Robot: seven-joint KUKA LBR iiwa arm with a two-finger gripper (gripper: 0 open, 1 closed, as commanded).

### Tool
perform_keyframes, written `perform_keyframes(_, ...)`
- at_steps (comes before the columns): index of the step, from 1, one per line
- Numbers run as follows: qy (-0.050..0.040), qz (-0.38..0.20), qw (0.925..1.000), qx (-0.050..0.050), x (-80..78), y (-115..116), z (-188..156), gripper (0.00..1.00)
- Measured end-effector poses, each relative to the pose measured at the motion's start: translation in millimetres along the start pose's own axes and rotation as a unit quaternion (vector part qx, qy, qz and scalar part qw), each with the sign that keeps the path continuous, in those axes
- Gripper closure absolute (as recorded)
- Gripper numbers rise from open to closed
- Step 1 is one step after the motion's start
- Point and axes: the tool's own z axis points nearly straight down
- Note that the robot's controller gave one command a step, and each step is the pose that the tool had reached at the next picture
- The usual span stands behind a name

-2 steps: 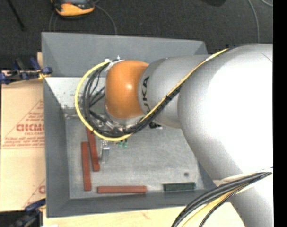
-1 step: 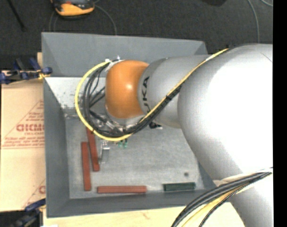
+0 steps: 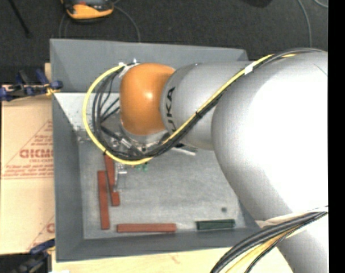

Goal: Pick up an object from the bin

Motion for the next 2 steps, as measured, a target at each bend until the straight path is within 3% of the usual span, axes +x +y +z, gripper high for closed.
perform_keyframes(1,-0.0031,-0.093,0.9956,0.0,6.8,8,0,0.0)
perform_keyframes(2,-0.0016,-0.2,0.9798,0.0,-26.0,6,12,0.0)
